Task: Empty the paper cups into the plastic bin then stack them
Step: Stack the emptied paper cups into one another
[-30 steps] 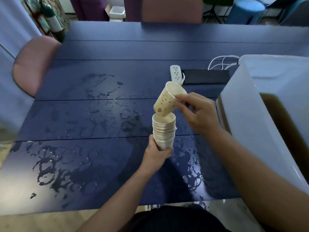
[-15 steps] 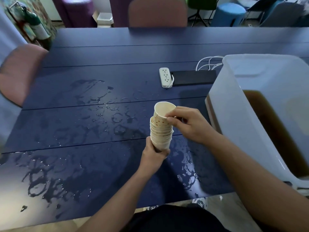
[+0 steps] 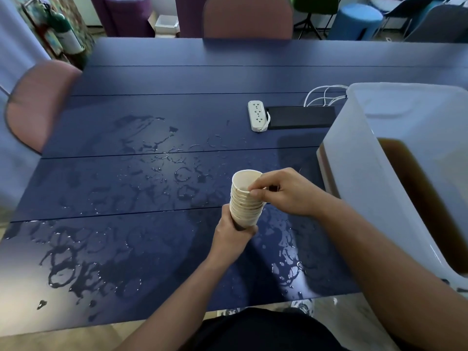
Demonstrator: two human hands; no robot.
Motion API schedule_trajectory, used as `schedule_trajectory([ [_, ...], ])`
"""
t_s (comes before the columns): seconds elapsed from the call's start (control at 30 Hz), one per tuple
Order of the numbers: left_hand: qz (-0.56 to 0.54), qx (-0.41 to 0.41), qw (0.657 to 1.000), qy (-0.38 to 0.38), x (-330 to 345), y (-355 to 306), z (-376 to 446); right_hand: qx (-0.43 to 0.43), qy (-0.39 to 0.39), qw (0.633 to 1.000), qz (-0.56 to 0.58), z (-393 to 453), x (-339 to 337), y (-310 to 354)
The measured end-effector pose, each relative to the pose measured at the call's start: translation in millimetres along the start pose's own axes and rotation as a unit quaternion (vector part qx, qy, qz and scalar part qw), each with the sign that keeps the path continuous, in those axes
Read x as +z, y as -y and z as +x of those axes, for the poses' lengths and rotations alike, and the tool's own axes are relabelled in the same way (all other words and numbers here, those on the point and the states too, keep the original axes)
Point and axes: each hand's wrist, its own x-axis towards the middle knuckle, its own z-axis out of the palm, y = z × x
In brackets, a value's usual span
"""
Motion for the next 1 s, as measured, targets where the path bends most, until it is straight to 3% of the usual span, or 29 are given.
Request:
schedule_trajectory([
  [0.13,-0.007,0.012,1.0,0.003,2,0,-1,-0.011,0.031,0.999,0.006,-2,-2,-2],
  [0.2,-0.017,0.024,1.0,-0.005,1,-4,1,-0.042,-0.032,0.997,0.055,-6,0,-2],
  [0.27,-0.023,0.033,0.999,-0.003,0,-9,3,-0.042,-0.143,0.981,0.125,-10,0,0],
  [0.37,-0.017,0.048,0.999,0.004,-6,-12,3,0.051,-0.239,0.946,0.213,-14,3,4],
  [0.5,0.007,0.06,0.998,-0.008,-9,-1,-1,0.188,-0.133,0.908,0.35,-28,26,-7],
  [0.63,0.049,0.092,0.994,-0.032,-1,13,-4,0.309,-0.073,0.817,0.482,-47,57,-29],
  [0.77,0.131,0.104,0.985,-0.042,2,18,-10,0.322,-0.083,0.781,0.528,-56,70,-33],
  [1.0,0.092,0.103,0.99,-0.014,-7,12,-20,0.296,-0.104,0.765,0.562,-65,72,-26],
])
